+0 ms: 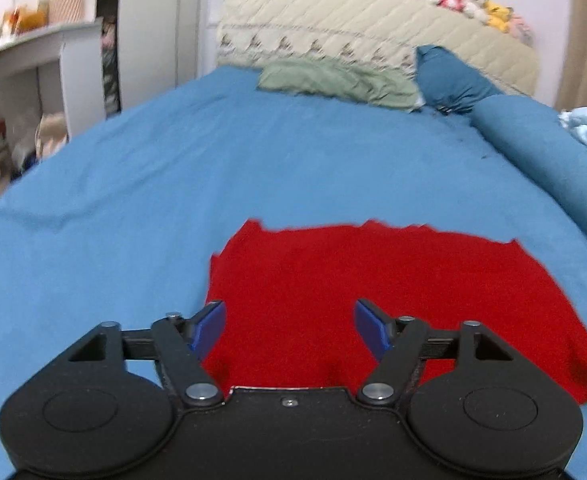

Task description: Fold small clothes

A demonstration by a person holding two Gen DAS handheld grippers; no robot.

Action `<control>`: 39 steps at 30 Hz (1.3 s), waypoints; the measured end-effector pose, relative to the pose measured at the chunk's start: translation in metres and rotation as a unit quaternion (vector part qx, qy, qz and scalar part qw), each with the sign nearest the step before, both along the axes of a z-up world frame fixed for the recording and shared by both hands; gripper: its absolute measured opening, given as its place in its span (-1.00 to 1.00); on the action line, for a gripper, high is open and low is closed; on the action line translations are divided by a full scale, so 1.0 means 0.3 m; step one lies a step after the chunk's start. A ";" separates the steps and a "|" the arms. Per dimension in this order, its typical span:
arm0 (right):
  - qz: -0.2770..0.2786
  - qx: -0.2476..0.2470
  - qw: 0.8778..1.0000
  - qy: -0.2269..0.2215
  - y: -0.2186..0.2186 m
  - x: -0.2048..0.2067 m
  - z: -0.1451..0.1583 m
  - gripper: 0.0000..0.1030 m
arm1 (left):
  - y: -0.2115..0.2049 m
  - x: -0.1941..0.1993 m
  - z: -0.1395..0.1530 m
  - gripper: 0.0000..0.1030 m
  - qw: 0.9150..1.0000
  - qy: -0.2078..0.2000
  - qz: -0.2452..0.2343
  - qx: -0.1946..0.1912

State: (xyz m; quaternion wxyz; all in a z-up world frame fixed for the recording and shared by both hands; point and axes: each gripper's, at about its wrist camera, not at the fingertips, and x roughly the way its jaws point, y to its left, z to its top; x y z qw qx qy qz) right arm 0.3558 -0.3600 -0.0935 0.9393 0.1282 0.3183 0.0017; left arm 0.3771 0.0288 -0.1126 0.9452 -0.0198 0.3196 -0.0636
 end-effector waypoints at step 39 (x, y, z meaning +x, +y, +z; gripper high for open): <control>-0.042 0.109 0.991 0.068 -0.104 -0.046 -0.308 -0.54 | -0.358 0.181 -0.282 1.00 0.987 0.143 -0.062 0.028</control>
